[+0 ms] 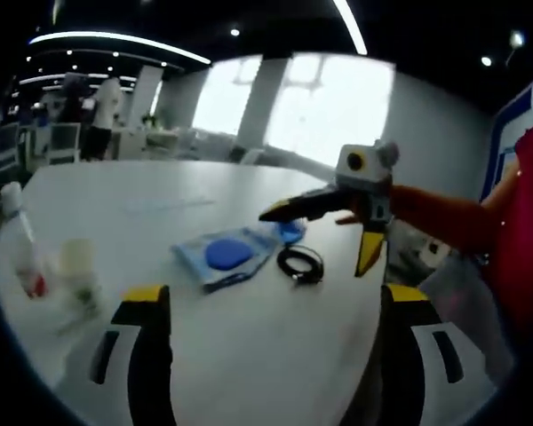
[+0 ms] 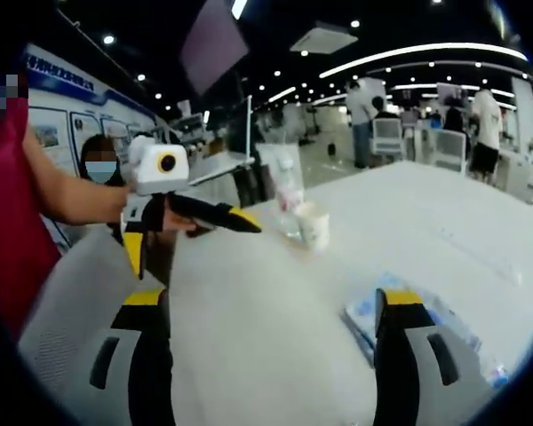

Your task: Arrange the tabletop items into an orderly group along one side of the table until the central work area is clear of visible clutter.

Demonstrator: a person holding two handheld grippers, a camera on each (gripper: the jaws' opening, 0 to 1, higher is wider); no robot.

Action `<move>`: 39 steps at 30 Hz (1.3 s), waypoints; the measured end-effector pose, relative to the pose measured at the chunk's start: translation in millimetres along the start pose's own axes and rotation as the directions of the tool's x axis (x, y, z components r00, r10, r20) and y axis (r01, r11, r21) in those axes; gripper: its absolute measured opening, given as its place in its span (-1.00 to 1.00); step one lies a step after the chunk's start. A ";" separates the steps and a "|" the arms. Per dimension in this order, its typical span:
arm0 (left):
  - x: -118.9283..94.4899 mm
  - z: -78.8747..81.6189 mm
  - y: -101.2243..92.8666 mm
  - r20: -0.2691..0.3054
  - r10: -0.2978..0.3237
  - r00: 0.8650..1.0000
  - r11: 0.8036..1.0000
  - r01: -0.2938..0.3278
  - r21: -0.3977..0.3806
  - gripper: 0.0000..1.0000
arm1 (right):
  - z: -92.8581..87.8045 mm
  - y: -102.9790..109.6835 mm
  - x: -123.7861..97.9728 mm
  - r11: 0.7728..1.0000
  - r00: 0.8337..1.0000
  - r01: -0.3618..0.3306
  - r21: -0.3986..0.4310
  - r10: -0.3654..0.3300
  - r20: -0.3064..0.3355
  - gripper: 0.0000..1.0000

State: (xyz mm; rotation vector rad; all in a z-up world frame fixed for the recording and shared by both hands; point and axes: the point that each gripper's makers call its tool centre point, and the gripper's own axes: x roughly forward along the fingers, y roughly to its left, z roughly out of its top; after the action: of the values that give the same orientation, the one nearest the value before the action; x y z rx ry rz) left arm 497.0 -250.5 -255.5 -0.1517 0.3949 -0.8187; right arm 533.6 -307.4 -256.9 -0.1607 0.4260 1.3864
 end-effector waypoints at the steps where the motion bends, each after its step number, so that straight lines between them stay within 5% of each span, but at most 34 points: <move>1: -2.6 0.1 2.0 0.005 0.004 1.000 1.000 -0.004 -0.004 0.89 | 1.8 -0.3 3.2 1.000 1.000 -0.005 -0.003 0.005 0.003 0.89; 20: -32.0 -12.0 10.7 0.075 0.078 0.994 0.992 -0.070 -0.102 0.83 | 23.7 -29.4 92.2 0.993 0.995 -0.093 -0.072 0.096 0.037 0.87; 39: -28.7 -13.4 12.4 0.105 0.080 0.991 0.984 -0.062 -0.164 0.77 | 28.5 -60.3 168.8 0.982 0.987 -0.138 -0.130 0.147 0.066 0.77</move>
State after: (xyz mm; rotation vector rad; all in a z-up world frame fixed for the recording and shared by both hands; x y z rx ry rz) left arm 482.4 -220.7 -263.1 -0.3303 0.3589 -0.7041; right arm 618.5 -154.0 -303.8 -0.1824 0.2924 1.5562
